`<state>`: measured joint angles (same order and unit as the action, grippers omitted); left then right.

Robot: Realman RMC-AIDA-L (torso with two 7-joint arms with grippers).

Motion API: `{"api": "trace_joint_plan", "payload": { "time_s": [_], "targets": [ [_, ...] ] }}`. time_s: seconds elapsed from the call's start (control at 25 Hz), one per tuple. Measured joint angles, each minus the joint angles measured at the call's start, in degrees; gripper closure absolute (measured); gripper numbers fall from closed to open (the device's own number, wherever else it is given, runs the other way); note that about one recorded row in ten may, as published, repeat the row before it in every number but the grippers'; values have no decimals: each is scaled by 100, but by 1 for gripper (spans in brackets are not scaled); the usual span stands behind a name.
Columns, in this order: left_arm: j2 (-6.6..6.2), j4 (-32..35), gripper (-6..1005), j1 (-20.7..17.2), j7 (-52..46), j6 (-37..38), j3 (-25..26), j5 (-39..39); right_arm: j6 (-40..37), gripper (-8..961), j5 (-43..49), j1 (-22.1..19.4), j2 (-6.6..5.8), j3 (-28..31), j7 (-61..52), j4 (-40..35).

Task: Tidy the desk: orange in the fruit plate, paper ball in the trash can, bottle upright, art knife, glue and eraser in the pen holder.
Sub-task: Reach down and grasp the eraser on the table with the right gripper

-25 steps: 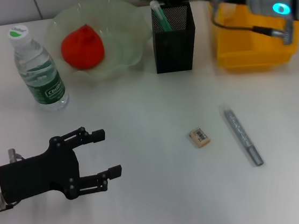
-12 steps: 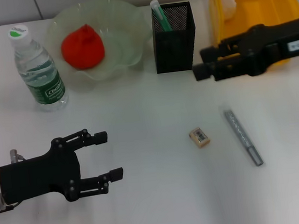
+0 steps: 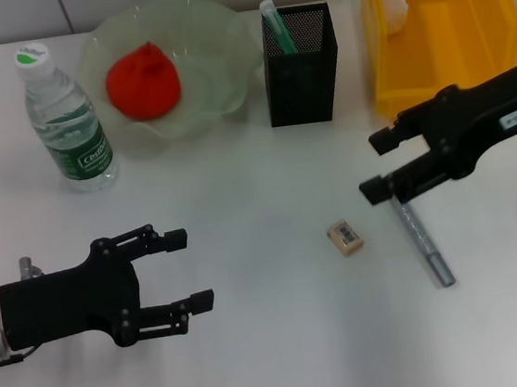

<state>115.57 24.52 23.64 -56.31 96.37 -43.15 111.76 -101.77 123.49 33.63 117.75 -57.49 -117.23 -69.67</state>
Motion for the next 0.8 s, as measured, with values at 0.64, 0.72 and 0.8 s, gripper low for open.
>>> {"api": "trace_joint_plan", "payload": {
  "time_s": [0.64,0.72,0.8],
  "targets": [
    [31,-18,158,-3,-143,-195,-11,-3,1211,137,1344,769,130,-1407,1222,942],
    [41,-11,158,-3,-177,-209,5,-3,1300,140,1351,889,130,-1455,1372,1150],
    [43,-10,158,-7,-196,-221,20,-4,1461,143,1361,960,131,-1517,1530,1344]
  ]
}}
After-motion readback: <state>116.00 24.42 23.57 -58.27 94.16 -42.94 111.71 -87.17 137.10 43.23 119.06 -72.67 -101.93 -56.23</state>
